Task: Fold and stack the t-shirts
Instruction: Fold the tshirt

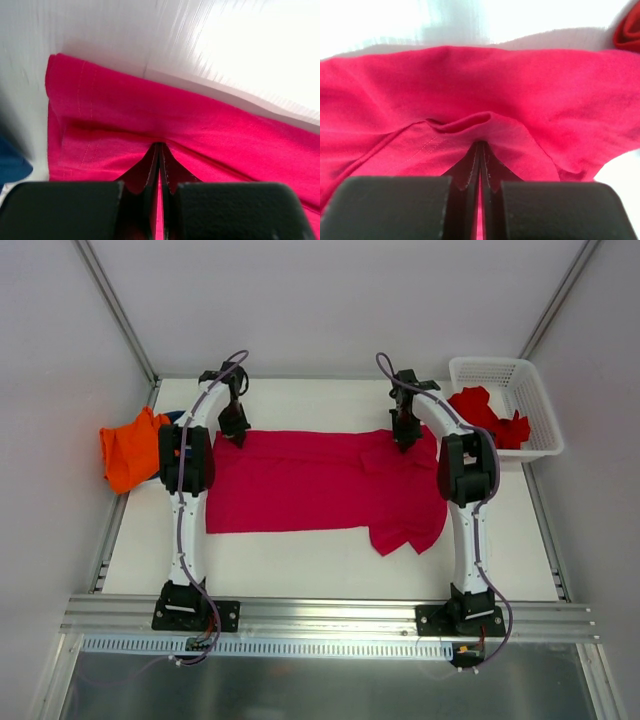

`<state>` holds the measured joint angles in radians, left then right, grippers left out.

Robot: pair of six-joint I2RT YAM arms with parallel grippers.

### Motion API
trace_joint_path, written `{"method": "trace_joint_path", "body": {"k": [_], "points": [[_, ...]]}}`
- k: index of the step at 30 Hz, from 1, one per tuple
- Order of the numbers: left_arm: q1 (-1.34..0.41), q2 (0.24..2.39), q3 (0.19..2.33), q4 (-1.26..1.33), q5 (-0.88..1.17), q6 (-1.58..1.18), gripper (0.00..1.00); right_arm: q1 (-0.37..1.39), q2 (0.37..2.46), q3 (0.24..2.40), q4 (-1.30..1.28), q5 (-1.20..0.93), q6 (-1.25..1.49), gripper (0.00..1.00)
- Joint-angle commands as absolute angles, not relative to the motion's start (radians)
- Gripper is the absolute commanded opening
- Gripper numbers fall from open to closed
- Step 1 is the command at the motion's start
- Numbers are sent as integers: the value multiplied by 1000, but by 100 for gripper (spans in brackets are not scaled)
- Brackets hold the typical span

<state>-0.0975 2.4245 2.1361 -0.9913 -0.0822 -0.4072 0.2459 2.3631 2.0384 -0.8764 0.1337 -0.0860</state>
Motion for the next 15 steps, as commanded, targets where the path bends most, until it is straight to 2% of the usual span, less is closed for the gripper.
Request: {"method": "trace_joint_path", "body": {"k": [1, 7, 13, 15], "points": [[-77, 2506, 2253, -1045, -48, -390, 0, 239, 2362, 2069, -917, 130, -72, 1], [-66, 2519, 2270, -1054, -77, -390, 0, 224, 2365, 2060, -917, 136, -72, 0], [-77, 2376, 2232, -1052, -175, -425, 0, 221, 2275, 1987, -859, 91, -71, 0], [-90, 2303, 2203, -1048, -240, -433, 4, 221, 2247, 1958, -853, 81, -66, 0]]}}
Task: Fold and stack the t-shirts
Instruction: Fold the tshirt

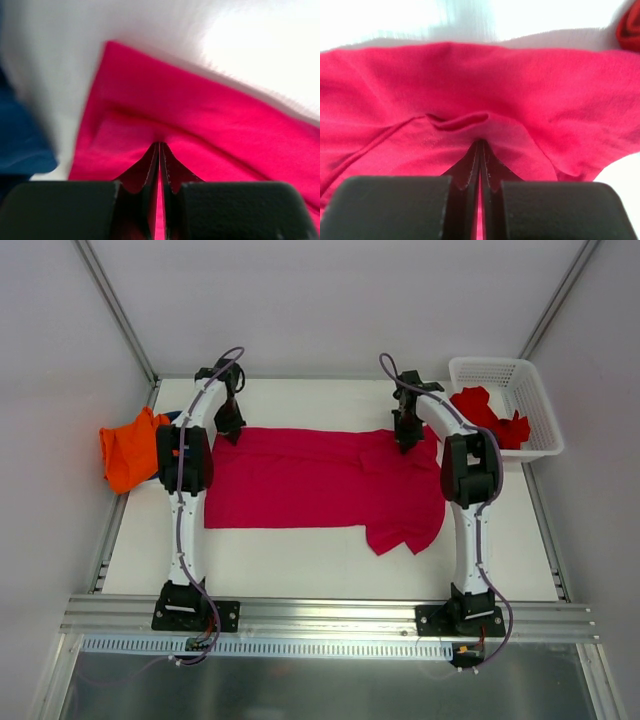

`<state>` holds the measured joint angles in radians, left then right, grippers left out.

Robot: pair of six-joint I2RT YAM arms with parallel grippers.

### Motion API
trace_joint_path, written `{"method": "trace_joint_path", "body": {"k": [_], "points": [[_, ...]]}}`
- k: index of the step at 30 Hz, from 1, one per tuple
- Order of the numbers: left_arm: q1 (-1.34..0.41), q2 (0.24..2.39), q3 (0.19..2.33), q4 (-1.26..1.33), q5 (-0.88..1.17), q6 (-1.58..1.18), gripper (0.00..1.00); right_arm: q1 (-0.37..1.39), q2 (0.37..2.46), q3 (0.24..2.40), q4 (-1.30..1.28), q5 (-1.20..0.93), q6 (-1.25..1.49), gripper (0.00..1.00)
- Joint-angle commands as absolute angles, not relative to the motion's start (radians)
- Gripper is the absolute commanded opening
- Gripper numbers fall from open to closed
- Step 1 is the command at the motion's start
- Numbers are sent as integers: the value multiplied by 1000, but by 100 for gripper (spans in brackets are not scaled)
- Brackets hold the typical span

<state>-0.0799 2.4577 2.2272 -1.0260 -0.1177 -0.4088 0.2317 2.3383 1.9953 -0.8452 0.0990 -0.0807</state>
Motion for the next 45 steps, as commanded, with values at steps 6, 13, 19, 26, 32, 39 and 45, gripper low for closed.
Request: {"method": "trace_joint_path", "body": {"k": [6, 13, 19, 26, 32, 39, 45], "points": [[-120, 2135, 2073, -1028, -343, -466, 25, 221, 2097, 1836, -790, 69, -64, 0], [-126, 2112, 1976, -977, -344, -465, 61, 225, 1899, 1685, -755, 35, -63, 22], [-126, 2216, 1985, -968, -302, -451, 61, 238, 1657, 1487, -696, 37, -51, 23], [-126, 2315, 2026, -968, -281, -439, 59, 261, 1419, 1326, -673, 58, -38, 28], [-123, 2347, 2049, -968, -296, -425, 58, 267, 1300, 1232, -667, 87, -37, 28], [-123, 2278, 2036, -966, -307, -440, 56, 268, 1373, 1218, -647, 86, -35, 31], [-121, 2249, 2054, -968, -337, -437, 57, 270, 1564, 1327, -609, -11, -15, 31]]}}
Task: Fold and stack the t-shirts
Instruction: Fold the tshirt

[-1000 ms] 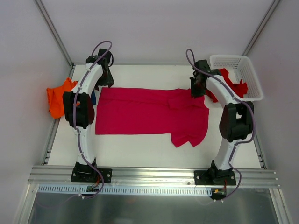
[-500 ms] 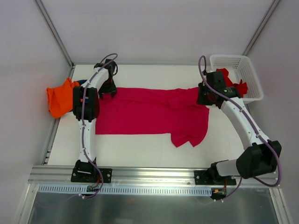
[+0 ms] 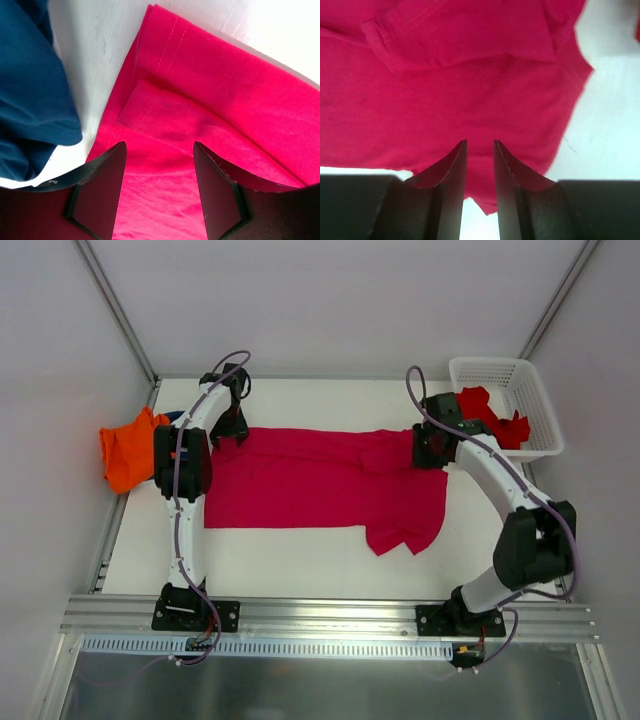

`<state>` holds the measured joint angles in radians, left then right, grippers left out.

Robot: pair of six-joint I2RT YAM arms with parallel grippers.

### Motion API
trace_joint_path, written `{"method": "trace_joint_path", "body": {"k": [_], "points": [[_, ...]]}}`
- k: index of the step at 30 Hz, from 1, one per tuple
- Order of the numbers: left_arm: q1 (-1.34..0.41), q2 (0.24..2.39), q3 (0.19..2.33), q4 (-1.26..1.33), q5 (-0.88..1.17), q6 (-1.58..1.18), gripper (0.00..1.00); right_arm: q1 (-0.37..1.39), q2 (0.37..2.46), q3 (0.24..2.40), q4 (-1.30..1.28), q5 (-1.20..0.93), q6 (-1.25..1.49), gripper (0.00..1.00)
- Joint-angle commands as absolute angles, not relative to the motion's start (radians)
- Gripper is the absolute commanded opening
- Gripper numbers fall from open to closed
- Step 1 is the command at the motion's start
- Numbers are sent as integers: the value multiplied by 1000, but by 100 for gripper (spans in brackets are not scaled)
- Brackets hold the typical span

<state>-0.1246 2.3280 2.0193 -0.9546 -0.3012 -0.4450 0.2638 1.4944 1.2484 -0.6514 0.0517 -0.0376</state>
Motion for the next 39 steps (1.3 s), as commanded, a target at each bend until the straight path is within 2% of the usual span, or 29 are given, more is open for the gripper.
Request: {"method": "trace_joint_path", "body": {"k": [1, 15, 18, 19, 20, 23, 25, 26, 28, 33, 39], "points": [[-118, 2252, 2057, -968, -339, -437, 57, 276, 1613, 1342, -598, -38, -11, 31], [-107, 2295, 2123, -966, -365, -445, 56, 376, 1920, 1652, -537, -195, 57, 31], [-107, 2295, 2137, -963, -353, -449, 55, 403, 2009, 1751, -541, -227, 81, 13], [-107, 2298, 2140, -962, -350, -449, 55, 411, 2038, 1784, -549, -229, 86, 2], [-107, 2304, 2151, -957, -348, -448, 54, 422, 2098, 1816, -558, -232, 92, 1], [-107, 2324, 2181, -956, -331, -439, 48, 442, 2183, 1936, -583, -259, 110, 0], [-107, 2348, 2194, -956, -325, -442, 39, 469, 2246, 1973, -577, -259, 123, 0], [-107, 2367, 2203, -956, -322, -443, 30, 488, 2265, 2008, -574, -261, 136, 0], [-106, 2387, 2221, -957, -308, -440, 24, 503, 2328, 2048, -575, -276, 147, 0], [-101, 2440, 2255, -957, -273, -434, 23, 557, 2428, 2163, -617, -282, 169, 0], [-94, 2467, 2246, -956, -258, -433, 23, 592, 2415, 2076, -600, -270, 166, 0]]}}
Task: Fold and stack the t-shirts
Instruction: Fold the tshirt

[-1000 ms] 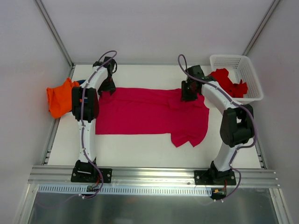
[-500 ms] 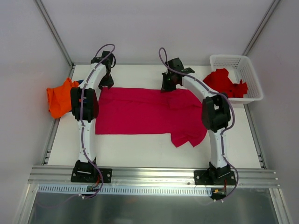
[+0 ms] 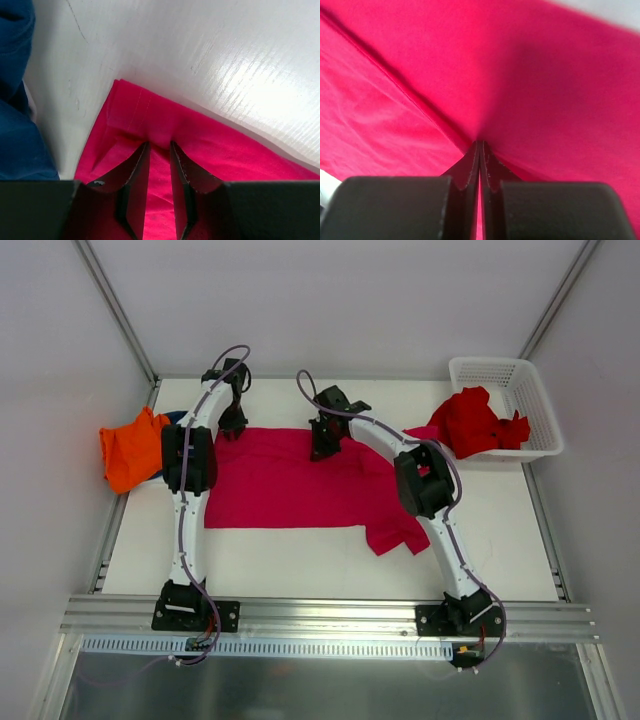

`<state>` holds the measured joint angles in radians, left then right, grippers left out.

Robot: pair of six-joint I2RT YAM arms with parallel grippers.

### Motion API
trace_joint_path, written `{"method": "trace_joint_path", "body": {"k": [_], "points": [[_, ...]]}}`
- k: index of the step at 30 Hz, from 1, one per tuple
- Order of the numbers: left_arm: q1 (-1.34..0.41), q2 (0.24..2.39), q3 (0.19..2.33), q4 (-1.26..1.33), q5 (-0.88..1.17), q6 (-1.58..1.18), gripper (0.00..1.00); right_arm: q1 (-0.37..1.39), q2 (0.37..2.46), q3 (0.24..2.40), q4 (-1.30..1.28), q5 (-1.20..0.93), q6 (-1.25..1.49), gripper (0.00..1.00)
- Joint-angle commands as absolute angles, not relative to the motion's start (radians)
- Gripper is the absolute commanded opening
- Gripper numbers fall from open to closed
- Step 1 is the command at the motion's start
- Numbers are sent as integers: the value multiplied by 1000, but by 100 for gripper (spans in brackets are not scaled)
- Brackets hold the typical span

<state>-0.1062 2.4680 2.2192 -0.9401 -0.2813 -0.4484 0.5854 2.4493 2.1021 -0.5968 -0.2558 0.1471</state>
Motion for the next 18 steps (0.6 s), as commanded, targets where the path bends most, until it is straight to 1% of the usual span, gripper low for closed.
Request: {"method": "trace_joint_path", "body": {"k": [1, 6, 11, 18], "points": [[-94, 2473, 2244, -957, -256, -434, 23, 598, 2395, 2057, -594, -267, 166, 1], [-92, 2483, 2243, -956, -253, -436, 22, 618, 2332, 1947, -572, -242, 158, 0], [-92, 2488, 2237, -957, -245, -436, 22, 647, 2295, 1881, -560, -253, 152, 0], [-94, 2421, 2200, -957, -250, -451, 17, 689, 2249, 1784, -534, -221, 141, 0]]}}
